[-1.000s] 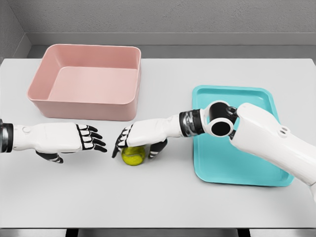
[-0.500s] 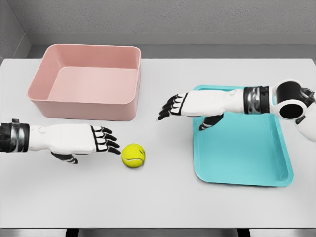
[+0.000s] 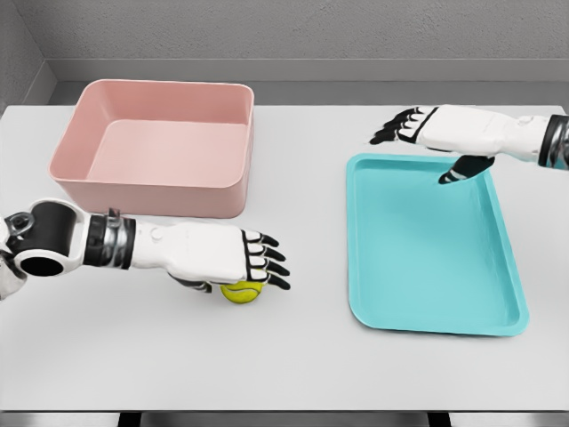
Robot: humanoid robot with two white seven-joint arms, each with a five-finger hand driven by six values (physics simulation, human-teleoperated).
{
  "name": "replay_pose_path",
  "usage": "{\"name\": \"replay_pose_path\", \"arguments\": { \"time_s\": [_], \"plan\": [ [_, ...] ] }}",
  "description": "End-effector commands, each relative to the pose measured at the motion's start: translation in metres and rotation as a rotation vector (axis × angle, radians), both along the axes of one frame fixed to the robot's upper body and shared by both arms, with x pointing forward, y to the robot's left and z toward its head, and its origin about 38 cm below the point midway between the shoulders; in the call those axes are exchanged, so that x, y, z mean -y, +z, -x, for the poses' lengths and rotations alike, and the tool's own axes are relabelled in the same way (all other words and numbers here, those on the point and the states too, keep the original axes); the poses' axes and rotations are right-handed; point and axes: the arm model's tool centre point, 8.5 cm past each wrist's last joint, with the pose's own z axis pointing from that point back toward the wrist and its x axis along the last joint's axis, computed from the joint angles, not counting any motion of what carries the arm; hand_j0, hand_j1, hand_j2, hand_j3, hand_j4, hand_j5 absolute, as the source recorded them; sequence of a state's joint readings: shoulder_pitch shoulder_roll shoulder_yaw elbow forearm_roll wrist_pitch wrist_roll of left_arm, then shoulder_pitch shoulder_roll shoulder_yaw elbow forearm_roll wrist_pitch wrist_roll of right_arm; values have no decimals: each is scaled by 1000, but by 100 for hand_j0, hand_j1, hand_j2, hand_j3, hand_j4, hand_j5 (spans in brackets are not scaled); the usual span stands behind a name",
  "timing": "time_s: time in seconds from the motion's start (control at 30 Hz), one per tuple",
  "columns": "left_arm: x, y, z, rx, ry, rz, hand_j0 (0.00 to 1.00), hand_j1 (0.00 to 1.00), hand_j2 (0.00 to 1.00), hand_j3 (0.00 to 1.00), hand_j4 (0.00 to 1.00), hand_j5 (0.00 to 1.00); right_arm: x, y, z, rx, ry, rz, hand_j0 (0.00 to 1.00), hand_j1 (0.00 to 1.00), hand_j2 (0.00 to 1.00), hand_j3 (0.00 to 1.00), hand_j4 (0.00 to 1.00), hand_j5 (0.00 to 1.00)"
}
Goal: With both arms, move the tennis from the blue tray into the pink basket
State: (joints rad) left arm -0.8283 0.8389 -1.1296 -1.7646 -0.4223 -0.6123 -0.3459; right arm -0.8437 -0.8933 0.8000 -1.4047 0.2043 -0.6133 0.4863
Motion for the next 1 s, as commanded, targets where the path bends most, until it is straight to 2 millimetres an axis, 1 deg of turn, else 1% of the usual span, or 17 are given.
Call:
{"name": "replay_pose_path", "arguments": {
  "time_s": [0.0,0.03,0.07,0.13,0.33,0.37,0.4,0.43,0.47,0.5,0.73,0.8,0.87,0.97],
  "plan": [
    [9,-1,1,-1,-17,9,100,100,100,100,100,100,8,0,-2,-5,-24,-3,100,100,100,100,100,100],
    [8,-2,1,-3,-14,6,100,100,100,100,100,100,8,-1,-2,-6,-24,-3,100,100,100,100,100,100],
    [7,-3,1,-4,-12,5,100,100,100,100,100,100,8,-8,0,-22,-25,-2,100,100,100,100,100,100],
    [4,-4,1,-8,-5,-1,100,100,100,100,100,100,8,-14,2,-36,-26,-4,100,100,100,100,100,100],
    [-6,-4,-3,-16,26,-2,100,100,100,100,100,100,12,-10,2,-26,-34,-7,100,100,100,100,100,100],
    [-13,-5,-8,-21,51,-10,100,100,100,100,100,100,12,-10,2,-26,-34,-7,100,100,100,100,100,100],
    [-16,-6,-11,-42,68,0,100,100,100,100,100,100,12,-10,2,-26,-34,-7,100,100,100,100,100,100],
    [-16,-7,-11,-47,71,2,100,100,100,100,100,100,14,-5,1,-13,-42,-16,100,100,100,100,100,100],
    [-20,-9,-15,-53,89,-1,100,100,100,100,100,100,25,-5,1,-14,-70,-18,100,100,100,100,100,100],
    [-22,-11,-20,-58,104,-2,100,100,100,100,100,100,29,-8,2,-20,-82,-18,100,100,100,100,100,100],
    [-12,-14,-19,-60,86,7,100,100,100,100,100,100,29,-8,2,-21,-81,-17,100,100,100,100,100,100],
    [-13,-19,-17,-70,90,2,100,100,100,100,100,100,29,-8,2,-21,-81,-17,100,100,100,100,100,100],
    [-19,-29,-16,-91,109,-7,100,100,100,100,100,100,29,-9,2,-22,-80,-17,100,100,100,100,100,100],
    [-19,-29,-16,-92,109,-5,100,100,100,100,100,100,29,-9,2,-24,-81,-17,100,100,100,100,100,100]
  ]
}}
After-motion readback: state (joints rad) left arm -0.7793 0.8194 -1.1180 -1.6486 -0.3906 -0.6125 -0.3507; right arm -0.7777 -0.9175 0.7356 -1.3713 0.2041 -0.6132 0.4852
